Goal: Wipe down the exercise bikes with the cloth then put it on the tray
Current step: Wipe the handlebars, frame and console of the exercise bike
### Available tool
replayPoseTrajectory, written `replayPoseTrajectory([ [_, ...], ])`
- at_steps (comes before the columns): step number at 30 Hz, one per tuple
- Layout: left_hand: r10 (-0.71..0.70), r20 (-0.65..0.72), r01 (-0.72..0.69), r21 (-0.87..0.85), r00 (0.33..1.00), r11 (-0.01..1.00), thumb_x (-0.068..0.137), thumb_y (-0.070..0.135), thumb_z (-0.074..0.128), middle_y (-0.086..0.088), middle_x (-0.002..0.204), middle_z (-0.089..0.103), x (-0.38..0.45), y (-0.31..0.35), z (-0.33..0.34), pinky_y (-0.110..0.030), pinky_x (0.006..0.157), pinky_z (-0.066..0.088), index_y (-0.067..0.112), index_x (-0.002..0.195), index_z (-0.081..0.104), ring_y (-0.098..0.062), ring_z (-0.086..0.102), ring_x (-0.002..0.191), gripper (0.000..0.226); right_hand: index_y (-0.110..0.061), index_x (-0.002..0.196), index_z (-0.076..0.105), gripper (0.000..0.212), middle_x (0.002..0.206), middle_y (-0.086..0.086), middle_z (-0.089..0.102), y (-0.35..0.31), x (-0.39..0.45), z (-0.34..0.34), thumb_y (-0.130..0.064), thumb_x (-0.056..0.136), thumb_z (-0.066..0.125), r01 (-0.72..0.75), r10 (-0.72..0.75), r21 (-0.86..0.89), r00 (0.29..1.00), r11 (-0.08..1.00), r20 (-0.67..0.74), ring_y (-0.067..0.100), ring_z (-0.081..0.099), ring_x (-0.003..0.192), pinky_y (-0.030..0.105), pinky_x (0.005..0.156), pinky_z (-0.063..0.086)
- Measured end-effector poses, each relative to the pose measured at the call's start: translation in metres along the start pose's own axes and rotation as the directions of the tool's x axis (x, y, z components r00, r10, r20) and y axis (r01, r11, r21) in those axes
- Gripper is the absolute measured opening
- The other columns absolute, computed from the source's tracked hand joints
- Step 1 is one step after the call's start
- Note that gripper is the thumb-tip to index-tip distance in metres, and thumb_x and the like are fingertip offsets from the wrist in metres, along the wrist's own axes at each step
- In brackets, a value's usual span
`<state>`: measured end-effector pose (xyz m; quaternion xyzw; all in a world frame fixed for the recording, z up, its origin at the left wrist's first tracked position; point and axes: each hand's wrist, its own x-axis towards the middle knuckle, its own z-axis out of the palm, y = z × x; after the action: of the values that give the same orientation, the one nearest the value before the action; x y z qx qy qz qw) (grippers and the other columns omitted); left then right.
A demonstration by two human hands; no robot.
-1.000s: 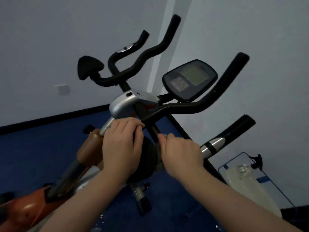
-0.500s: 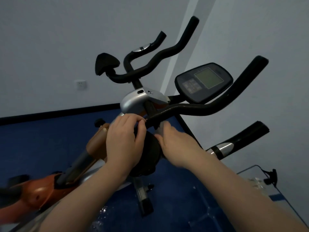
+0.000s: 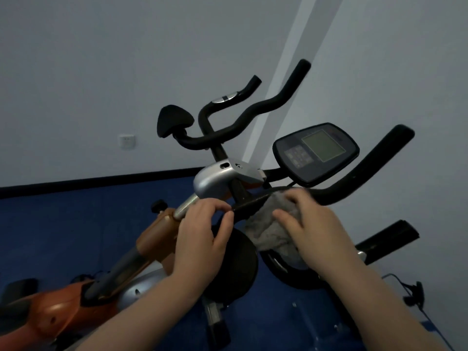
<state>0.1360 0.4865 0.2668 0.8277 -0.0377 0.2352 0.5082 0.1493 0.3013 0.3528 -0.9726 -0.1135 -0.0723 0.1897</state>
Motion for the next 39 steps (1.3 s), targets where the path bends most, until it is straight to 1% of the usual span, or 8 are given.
replayPoseTrajectory([
  [4, -0.052, 0.007, 0.052, -0.080, 0.999, 0.995, 0.084, 0.053, 0.052, 0.025, 0.102, 0.049, -0.008, -0.011, -0.001, -0.021, 0.084, 0.042, 0.041, 0.102, 0.048, 0.002, 0.051, 0.101, 0.021, -0.032, 0.113, 0.053, 0.028, 0.081, -0.011, 0.063, -0.018, 0.025, 0.009, -0.042, 0.087, 0.057, 0.092, -0.122, -0.111, 0.945, 0.990, -0.303, 0.010, 0.059, 0.073, 0.029, 0.070, 0.050],
  [7, -0.082, -0.029, 0.079, -0.112, 0.996, 0.991, 0.084, 0.054, 0.051, 0.025, 0.099, 0.045, -0.011, -0.017, 0.002, -0.020, 0.079, 0.041, 0.042, 0.098, 0.046, -0.001, 0.050, 0.098, 0.020, -0.023, 0.105, 0.066, 0.018, 0.098, -0.006, 0.067, -0.031, 0.035, 0.043, -0.029, 0.089, 0.061, 0.180, -0.211, -0.147, 0.951, 0.973, -0.227, 0.014, 0.058, 0.101, 0.038, 0.111, 0.027],
  [12, -0.094, -0.047, 0.083, -0.189, 0.994, 0.979, 0.090, 0.048, 0.044, 0.020, 0.094, 0.045, -0.012, -0.019, 0.004, -0.034, 0.077, 0.046, 0.039, 0.094, 0.045, -0.009, 0.052, 0.092, 0.010, -0.034, 0.129, 0.053, 0.038, 0.134, -0.016, 0.053, 0.000, 0.029, 0.034, -0.036, 0.092, 0.049, 0.440, -0.430, -0.056, 0.893, 0.896, 0.133, 0.003, 0.037, 0.133, 0.033, 0.119, 0.012],
  [15, -0.098, -0.049, 0.086, -0.215, 0.994, 0.973, 0.090, 0.046, 0.045, 0.017, 0.093, 0.046, -0.011, -0.018, 0.004, -0.040, 0.077, 0.047, 0.038, 0.092, 0.046, -0.010, 0.052, 0.090, 0.009, -0.034, 0.133, 0.051, 0.045, 0.138, -0.006, 0.052, 0.011, 0.037, 0.023, -0.037, 0.089, 0.056, 0.565, -0.508, -0.217, 0.819, 0.796, 0.268, 0.015, 0.040, 0.133, 0.037, 0.115, 0.025],
  [20, -0.100, -0.021, 0.094, -0.211, 0.995, 0.973, 0.090, 0.046, 0.044, 0.016, 0.093, 0.047, -0.012, -0.018, 0.002, -0.042, 0.078, 0.047, 0.037, 0.092, 0.046, -0.011, 0.052, 0.091, 0.009, -0.017, 0.110, 0.069, 0.030, 0.104, 0.009, 0.067, 0.004, 0.063, 0.008, -0.025, 0.081, 0.068, 0.741, -0.677, -0.355, 0.669, 0.570, 0.308, 0.026, 0.063, 0.093, 0.040, 0.078, 0.052],
  [24, -0.114, -0.031, 0.106, -0.193, 0.993, 0.975, 0.090, 0.046, 0.044, 0.017, 0.092, 0.047, -0.012, -0.015, 0.002, -0.042, 0.077, 0.047, 0.038, 0.091, 0.045, -0.009, 0.052, 0.089, 0.008, -0.011, 0.106, 0.070, 0.031, 0.099, 0.007, 0.064, 0.009, 0.074, -0.014, -0.029, 0.089, 0.050, 0.578, -0.576, -0.242, 0.813, 0.780, 0.084, 0.021, 0.056, 0.090, 0.042, 0.075, 0.050],
  [29, -0.121, -0.044, 0.113, -0.157, 0.992, 0.981, 0.089, 0.048, 0.045, 0.013, 0.091, 0.049, -0.013, -0.015, 0.001, -0.041, 0.074, 0.048, 0.035, 0.092, 0.046, -0.009, 0.052, 0.086, 0.014, -0.020, 0.112, 0.069, 0.030, 0.108, 0.005, 0.065, -0.011, 0.051, 0.032, -0.023, 0.084, 0.059, 0.740, -0.679, -0.219, 0.672, 0.636, 0.296, 0.024, 0.058, 0.099, 0.038, 0.079, 0.045],
  [39, -0.127, -0.056, 0.120, -0.107, 0.990, 0.987, 0.089, 0.050, 0.045, 0.014, 0.083, 0.049, -0.012, -0.012, -0.001, -0.033, 0.069, 0.045, 0.038, 0.085, 0.043, -0.007, 0.051, 0.081, 0.013, -0.018, 0.106, 0.072, 0.028, 0.103, 0.005, 0.067, -0.019, 0.054, 0.028, -0.021, 0.084, 0.056, 0.754, -0.683, -0.216, 0.654, 0.620, 0.324, 0.025, 0.061, 0.095, 0.038, 0.074, 0.047],
])
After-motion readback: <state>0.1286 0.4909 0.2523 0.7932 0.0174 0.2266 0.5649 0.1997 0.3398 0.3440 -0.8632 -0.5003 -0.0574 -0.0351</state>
